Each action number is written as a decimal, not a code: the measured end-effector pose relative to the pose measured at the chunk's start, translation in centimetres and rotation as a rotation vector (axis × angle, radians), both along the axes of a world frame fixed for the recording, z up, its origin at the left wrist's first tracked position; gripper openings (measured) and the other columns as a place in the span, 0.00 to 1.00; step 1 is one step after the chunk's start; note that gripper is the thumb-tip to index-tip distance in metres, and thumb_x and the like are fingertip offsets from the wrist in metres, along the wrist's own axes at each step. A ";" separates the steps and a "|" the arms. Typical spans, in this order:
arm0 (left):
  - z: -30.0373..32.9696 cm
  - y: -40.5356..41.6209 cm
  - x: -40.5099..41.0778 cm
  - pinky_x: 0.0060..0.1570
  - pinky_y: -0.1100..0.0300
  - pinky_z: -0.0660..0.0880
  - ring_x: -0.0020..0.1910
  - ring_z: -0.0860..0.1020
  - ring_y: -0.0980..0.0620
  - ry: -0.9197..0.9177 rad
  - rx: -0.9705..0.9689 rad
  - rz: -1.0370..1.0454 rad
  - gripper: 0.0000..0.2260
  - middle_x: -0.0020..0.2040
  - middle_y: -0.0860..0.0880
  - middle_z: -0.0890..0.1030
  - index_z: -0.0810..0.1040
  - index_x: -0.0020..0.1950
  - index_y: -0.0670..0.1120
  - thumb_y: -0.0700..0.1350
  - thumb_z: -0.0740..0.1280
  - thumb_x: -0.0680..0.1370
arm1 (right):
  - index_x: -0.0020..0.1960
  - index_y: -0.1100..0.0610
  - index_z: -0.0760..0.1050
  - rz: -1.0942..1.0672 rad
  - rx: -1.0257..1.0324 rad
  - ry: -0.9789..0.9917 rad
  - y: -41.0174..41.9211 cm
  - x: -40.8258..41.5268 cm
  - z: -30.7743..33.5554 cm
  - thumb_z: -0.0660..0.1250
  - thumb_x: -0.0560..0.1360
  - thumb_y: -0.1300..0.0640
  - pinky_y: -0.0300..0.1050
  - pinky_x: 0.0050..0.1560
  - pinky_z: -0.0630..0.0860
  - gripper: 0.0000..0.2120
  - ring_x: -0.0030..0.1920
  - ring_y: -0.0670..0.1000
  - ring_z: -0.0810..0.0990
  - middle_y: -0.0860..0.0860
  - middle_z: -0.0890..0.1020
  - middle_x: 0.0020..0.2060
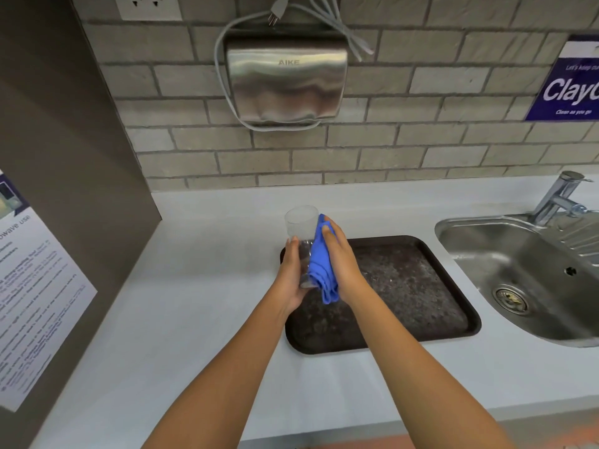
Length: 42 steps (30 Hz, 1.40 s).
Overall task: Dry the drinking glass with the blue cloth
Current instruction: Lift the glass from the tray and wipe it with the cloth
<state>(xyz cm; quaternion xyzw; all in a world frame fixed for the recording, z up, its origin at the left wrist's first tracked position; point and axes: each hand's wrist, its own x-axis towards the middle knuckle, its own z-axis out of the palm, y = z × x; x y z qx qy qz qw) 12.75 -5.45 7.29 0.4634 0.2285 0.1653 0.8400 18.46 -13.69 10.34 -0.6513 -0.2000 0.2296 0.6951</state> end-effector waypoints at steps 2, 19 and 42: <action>0.3 -0.3 0.5 0.61 0.44 0.78 0.61 0.81 0.42 0.072 0.088 0.034 0.23 0.65 0.41 0.80 0.71 0.71 0.49 0.60 0.54 0.83 | 0.73 0.44 0.66 -0.051 -0.045 -0.052 -0.4 -0.4 -0.5 0.63 0.80 0.46 0.46 0.66 0.73 0.23 0.64 0.47 0.76 0.48 0.74 0.70; 2.7 -2.2 -0.4 0.59 0.46 0.78 0.57 0.84 0.42 -0.016 -0.042 0.007 0.24 0.57 0.41 0.85 0.81 0.61 0.44 0.62 0.63 0.79 | 0.69 0.55 0.70 -0.100 0.001 0.195 -1.4 0.0 1.8 0.55 0.83 0.48 0.58 0.65 0.74 0.19 0.60 0.59 0.79 0.60 0.79 0.62; 3.9 -2.4 0.2 0.60 0.50 0.79 0.59 0.81 0.46 0.144 0.389 0.177 0.22 0.64 0.45 0.80 0.68 0.76 0.52 0.58 0.55 0.84 | 0.73 0.46 0.64 -0.157 0.012 0.103 -1.4 -0.8 0.8 0.56 0.82 0.45 0.55 0.63 0.77 0.20 0.58 0.53 0.80 0.54 0.78 0.63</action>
